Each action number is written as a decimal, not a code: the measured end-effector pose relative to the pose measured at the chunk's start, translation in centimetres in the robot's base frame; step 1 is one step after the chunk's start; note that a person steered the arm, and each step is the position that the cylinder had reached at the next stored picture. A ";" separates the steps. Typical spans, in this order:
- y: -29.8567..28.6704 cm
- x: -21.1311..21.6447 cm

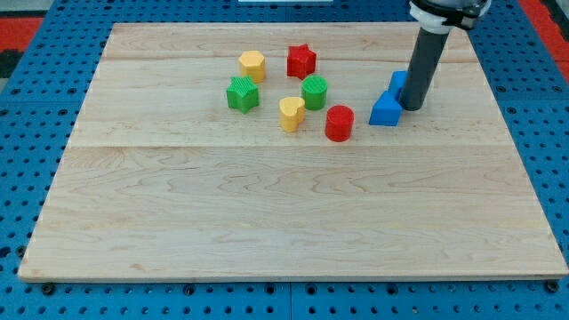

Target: Slide the blue cube to the top right of the green circle

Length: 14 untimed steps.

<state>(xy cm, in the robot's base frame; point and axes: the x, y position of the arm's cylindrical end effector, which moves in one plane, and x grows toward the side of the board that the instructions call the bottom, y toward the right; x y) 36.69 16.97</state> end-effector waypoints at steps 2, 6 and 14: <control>0.1 -2.6; 7.7 -6.4; 0.1 -6.4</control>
<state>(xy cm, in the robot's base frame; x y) 30.29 17.07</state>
